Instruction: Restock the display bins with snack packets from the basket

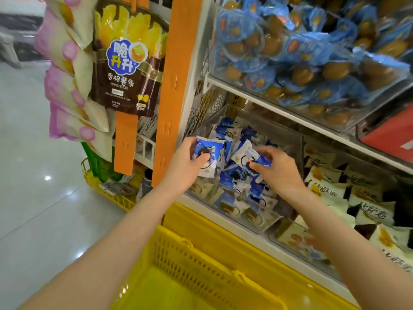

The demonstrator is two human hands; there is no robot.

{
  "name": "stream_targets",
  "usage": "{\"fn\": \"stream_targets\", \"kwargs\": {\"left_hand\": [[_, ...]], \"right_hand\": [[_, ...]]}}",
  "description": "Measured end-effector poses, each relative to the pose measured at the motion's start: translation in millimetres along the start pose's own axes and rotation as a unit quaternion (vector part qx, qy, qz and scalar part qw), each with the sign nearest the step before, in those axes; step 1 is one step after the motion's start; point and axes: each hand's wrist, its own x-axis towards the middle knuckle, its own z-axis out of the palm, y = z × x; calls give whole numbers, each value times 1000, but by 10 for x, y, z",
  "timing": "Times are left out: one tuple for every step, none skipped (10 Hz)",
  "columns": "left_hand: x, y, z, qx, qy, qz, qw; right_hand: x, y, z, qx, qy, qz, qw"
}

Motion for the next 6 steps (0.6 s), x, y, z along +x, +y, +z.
{"fn": "stream_targets", "kwargs": {"left_hand": [[302, 22, 23, 121, -25, 19, 992], [516, -22, 126, 258, -114, 43, 958], [678, -80, 196, 387, -220, 46, 894], [753, -103, 212, 523, -256, 96, 807], [771, -130, 244, 612, -227, 152, 742], [671, -91, 245, 596, -187, 167, 763]], "right_hand": [[246, 58, 144, -21, -42, 22, 999], [432, 114, 275, -13, -86, 51, 995], [517, 168, 331, -45, -82, 30, 995], [525, 195, 325, -155, -57, -12, 986], [530, 165, 331, -220, -55, -32, 973], [459, 109, 306, -240, -50, -49, 968]]}}
